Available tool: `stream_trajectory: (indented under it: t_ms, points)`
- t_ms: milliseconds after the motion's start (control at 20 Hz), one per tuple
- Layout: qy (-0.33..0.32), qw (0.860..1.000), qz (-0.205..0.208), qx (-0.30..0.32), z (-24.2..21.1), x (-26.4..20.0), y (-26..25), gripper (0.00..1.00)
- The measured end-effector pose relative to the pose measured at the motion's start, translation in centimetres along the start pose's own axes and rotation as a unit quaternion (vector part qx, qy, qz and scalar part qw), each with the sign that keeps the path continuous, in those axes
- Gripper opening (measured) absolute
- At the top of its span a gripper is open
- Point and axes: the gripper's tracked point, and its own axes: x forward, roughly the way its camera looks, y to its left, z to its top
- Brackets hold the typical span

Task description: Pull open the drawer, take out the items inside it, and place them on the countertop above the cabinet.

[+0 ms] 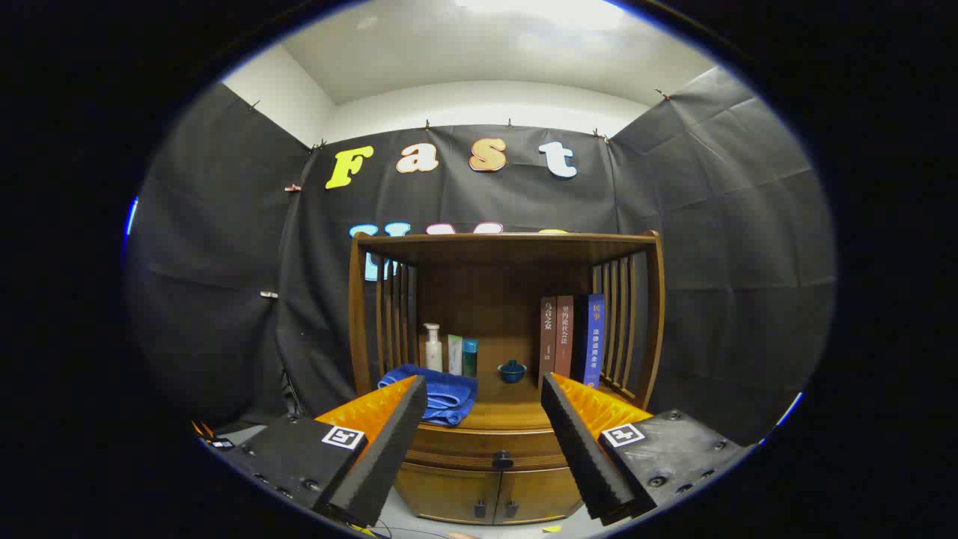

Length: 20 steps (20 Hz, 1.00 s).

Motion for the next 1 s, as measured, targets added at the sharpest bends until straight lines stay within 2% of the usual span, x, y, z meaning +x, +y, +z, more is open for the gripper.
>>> stream_trajectory:
  t_ms: [1000]
  points:
    - [0.009, 1.000, -0.010, 0.015, -0.9, 0.0, -0.3, 0.99]
